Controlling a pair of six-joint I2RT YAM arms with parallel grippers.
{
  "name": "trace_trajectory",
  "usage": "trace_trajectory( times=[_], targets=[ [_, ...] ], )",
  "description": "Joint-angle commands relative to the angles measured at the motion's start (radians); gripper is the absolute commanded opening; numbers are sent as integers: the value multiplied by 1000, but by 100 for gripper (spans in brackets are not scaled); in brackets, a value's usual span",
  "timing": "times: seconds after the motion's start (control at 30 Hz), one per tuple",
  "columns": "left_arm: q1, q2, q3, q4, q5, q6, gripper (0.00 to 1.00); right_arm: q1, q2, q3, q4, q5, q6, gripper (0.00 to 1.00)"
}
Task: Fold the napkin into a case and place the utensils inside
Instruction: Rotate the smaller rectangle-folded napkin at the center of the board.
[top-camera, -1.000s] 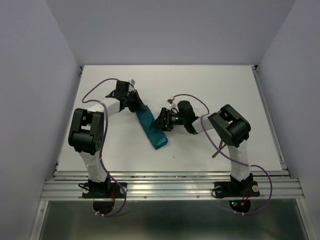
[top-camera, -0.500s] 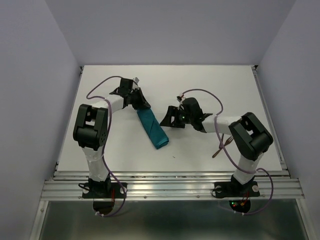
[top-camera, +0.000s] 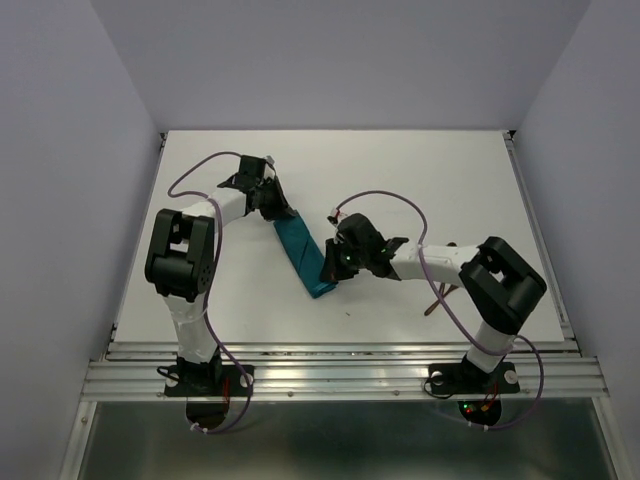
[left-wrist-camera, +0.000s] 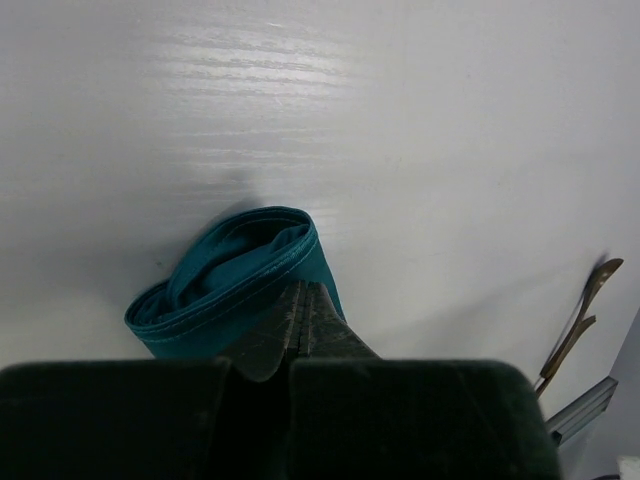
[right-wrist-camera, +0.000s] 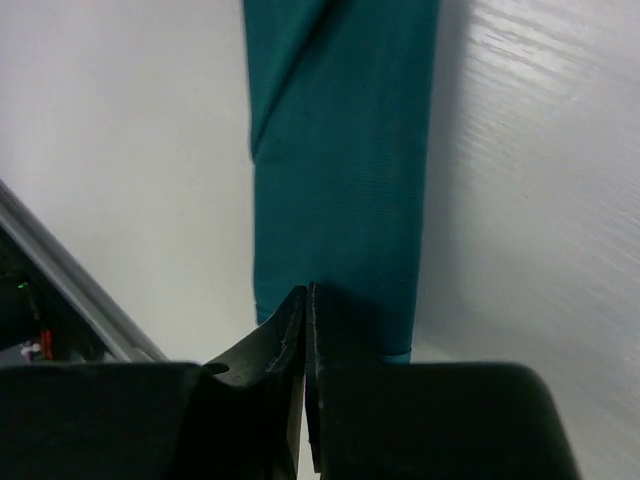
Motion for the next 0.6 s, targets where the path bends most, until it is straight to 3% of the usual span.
trace_trajectory(
  times=[0.0, 0.37, 0.57],
  targets=[
    [0, 7, -11, -2, -29, 21, 0, -11, 48, -12, -21, 12, 4, 5],
    [0, 10, -69, 4, -65, -1, 0, -11, 99, -1, -155, 229, -124, 3],
    [3, -25, -86, -8, -92, -4, 0, -11, 89, 17, -196, 462, -242, 2]
  ],
)
